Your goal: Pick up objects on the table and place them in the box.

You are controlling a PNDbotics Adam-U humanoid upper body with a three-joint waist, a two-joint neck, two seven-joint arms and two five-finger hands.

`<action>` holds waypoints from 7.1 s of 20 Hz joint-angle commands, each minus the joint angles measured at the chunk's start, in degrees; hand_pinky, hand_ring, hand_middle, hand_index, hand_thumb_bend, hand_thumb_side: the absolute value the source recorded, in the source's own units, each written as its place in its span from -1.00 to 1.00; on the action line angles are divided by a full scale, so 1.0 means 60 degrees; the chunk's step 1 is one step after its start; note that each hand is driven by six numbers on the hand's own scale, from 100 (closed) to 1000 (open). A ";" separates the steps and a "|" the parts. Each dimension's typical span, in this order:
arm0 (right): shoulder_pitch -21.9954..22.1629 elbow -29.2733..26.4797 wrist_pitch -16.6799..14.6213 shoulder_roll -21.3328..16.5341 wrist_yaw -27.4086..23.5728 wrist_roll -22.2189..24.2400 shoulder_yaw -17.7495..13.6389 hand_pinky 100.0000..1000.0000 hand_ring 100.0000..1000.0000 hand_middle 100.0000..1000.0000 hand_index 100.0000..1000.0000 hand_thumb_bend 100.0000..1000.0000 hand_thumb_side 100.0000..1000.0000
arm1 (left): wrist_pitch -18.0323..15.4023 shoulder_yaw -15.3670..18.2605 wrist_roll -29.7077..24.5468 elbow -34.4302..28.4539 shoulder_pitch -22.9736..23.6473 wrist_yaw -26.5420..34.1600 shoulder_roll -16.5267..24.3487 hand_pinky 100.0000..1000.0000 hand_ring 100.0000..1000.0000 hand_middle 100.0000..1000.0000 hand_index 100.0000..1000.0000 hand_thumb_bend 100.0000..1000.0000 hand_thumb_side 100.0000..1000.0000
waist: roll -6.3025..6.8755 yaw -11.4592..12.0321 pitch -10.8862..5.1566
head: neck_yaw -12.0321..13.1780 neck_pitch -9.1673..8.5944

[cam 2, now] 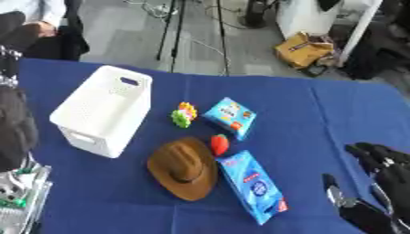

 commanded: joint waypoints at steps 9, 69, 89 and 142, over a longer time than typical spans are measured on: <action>-0.0684 -0.0097 -0.0092 -0.0979 -0.2837 -0.0042 0.0541 0.81 1.00 1.00 1.00 0.11 1.00 | -0.0024 -0.0127 -0.0169 -0.0189 0.0017 0.0197 0.0079 0.61 0.42 0.40 0.48 -1.00 1.00 | -0.0040 0.0074 -0.0268 | -0.0220 -0.0016; -0.4097 0.0966 0.2611 0.1082 -0.2599 0.3155 0.1988 0.84 1.00 0.90 1.00 -0.11 1.00 | 0.0064 -0.0239 -0.0371 -0.0189 0.0362 0.0402 -0.0022 0.59 0.41 0.39 0.42 -1.00 1.00 | -0.0018 -0.0133 -0.0538 | 0.0272 0.0371; -0.4339 0.2868 0.2660 0.3102 -0.1736 0.2767 0.2299 0.85 1.00 0.93 1.00 -0.16 1.00 | 0.0016 -0.0294 -0.0392 -0.0189 0.0528 0.0479 -0.0103 0.59 0.41 0.39 0.42 -1.00 1.00 | -0.0108 -0.0229 -0.0653 | 0.0210 0.0480; -0.4158 0.5408 0.1757 0.4320 -0.1551 0.1623 0.2280 0.61 0.82 0.89 1.00 -0.26 0.40 | 0.0099 -0.0394 -0.0386 -0.0189 0.0495 0.0935 -0.0197 0.57 0.41 0.39 0.39 -1.00 1.00 | -0.0056 0.0034 -0.0504 | -0.0055 0.0358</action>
